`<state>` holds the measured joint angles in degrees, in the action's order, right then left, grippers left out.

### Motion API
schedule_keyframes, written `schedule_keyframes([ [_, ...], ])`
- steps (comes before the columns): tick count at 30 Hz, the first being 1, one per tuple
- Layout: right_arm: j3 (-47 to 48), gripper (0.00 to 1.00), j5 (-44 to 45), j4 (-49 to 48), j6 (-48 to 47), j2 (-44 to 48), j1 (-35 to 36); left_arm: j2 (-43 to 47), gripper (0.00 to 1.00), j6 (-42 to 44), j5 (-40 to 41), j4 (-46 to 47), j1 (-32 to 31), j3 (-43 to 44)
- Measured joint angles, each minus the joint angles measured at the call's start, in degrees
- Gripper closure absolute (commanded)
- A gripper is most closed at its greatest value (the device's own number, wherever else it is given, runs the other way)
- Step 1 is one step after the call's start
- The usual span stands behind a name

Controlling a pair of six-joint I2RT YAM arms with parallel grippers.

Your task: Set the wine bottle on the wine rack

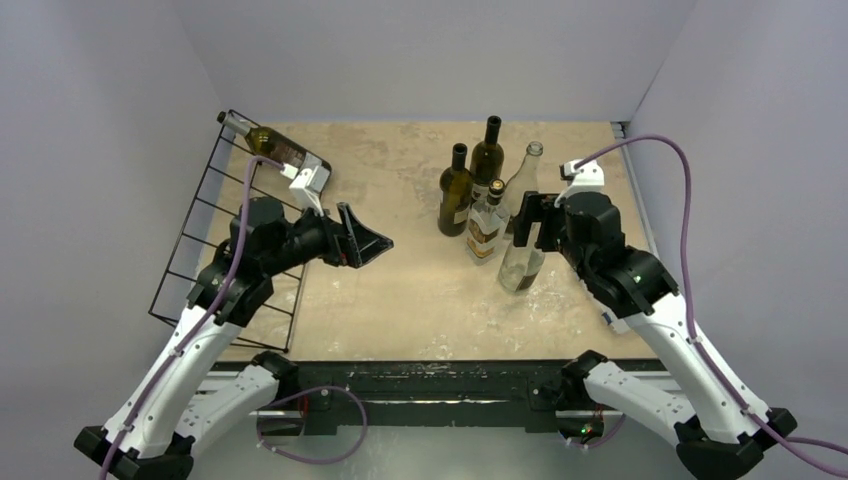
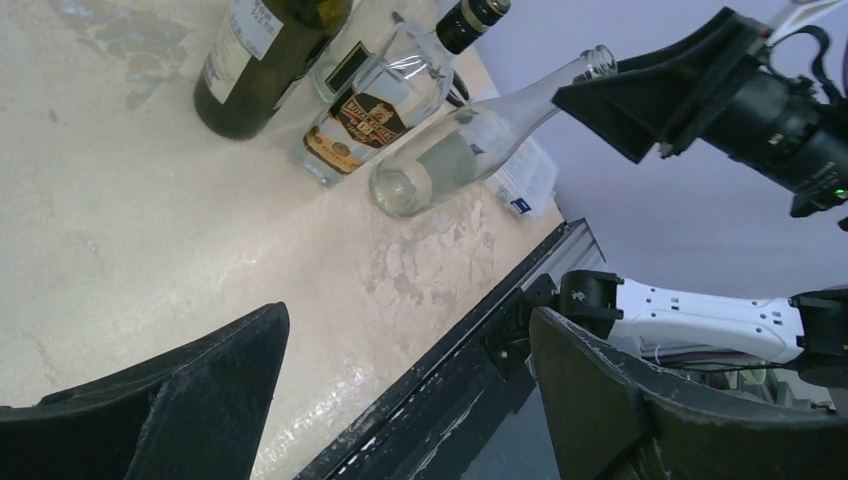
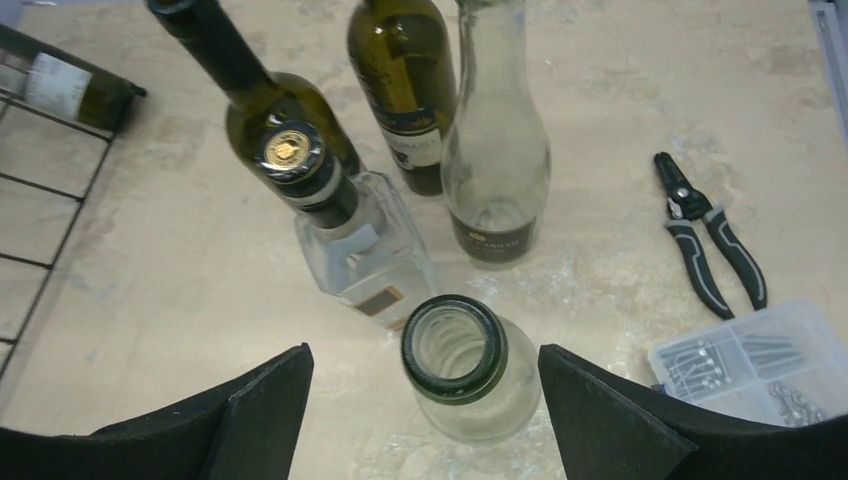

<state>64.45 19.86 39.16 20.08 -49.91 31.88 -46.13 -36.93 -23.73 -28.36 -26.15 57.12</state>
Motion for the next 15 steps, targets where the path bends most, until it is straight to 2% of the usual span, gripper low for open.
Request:
schedule_keyframes([
  [4,-2.43,0.13,2.73,0.22,0.09,-0.31,0.00,-1.40,0.09,0.07,0.63,1.97,-3.19,1.25],
  [7,-3.65,0.17,4.57,-0.39,0.26,0.28,0.00,-3.23,0.08,0.24,0.72,2.67,-5.81,2.62],
  [15,-6.25,0.18,7.34,-3.34,1.46,1.07,0.00,-7.41,0.08,1.51,2.40,5.35,-16.06,3.61],
])
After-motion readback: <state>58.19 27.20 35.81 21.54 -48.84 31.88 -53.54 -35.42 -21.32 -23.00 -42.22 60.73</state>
